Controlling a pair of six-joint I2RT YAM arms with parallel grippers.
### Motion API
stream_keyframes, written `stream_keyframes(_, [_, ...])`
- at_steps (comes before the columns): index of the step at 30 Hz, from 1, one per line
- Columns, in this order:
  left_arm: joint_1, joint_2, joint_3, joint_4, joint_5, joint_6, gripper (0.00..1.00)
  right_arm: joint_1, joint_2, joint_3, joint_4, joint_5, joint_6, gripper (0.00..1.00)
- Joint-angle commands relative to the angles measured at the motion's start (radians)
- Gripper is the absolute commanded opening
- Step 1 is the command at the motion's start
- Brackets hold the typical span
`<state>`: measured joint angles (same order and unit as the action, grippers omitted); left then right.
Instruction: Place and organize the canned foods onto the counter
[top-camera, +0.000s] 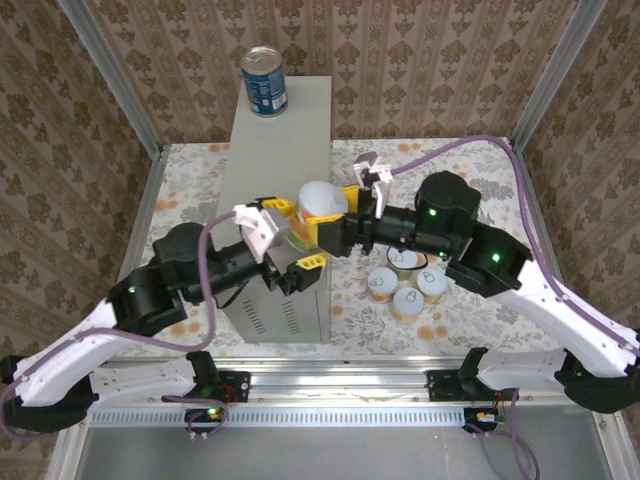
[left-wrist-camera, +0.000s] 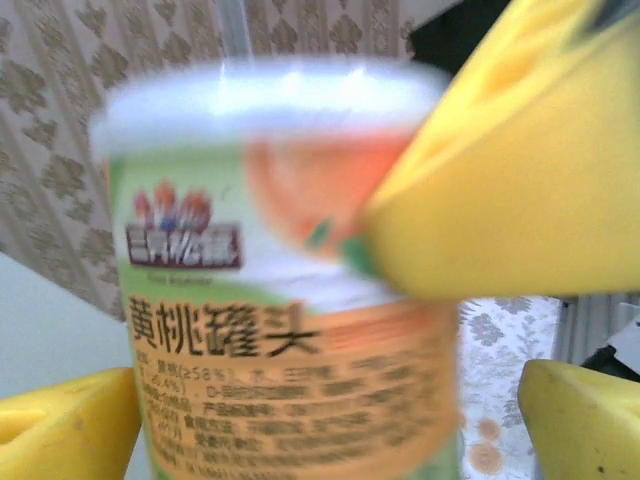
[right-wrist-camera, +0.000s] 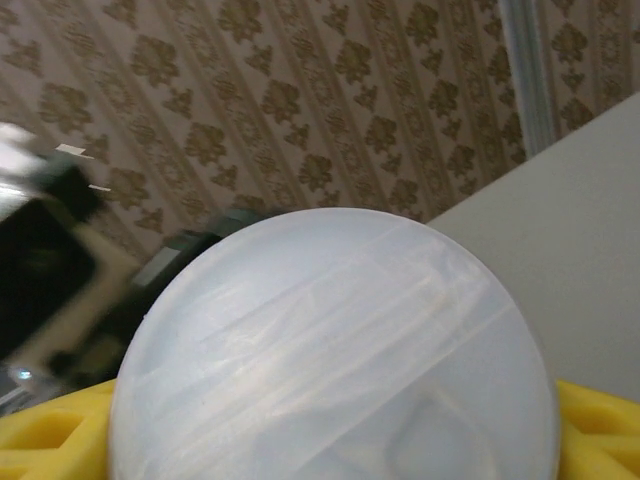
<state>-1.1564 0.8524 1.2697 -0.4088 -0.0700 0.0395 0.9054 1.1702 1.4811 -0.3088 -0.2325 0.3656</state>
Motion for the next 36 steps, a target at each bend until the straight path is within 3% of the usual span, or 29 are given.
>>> stream_keyframes(1, [0.009,-0.047,0.076,-0.136,-0.079,0.05,1.0,-0.003,0.055,0.11,0.005,0.051,-0.054,0.71])
stream_keyframes(13, [0.011,-0.142,0.112,-0.267,-0.205,0.092,1.0,0.007,0.186,0.176,-0.024,0.121,-0.178,0.74])
stream_keyframes(20, [0.011,-0.159,0.099,-0.262,-0.215,0.095,1.0,-0.003,0.294,0.263,-0.058,0.273,-0.296,0.77])
stream_keyframes(26, [0.012,-0.167,0.086,-0.272,-0.22,0.08,1.0,-0.093,0.456,0.424,-0.082,0.304,-0.311,0.79])
stream_keyframes(36, [0.012,-0.184,0.07,-0.282,-0.242,0.083,1.0,-0.273,0.685,0.696,-0.153,0.171,-0.27,0.8])
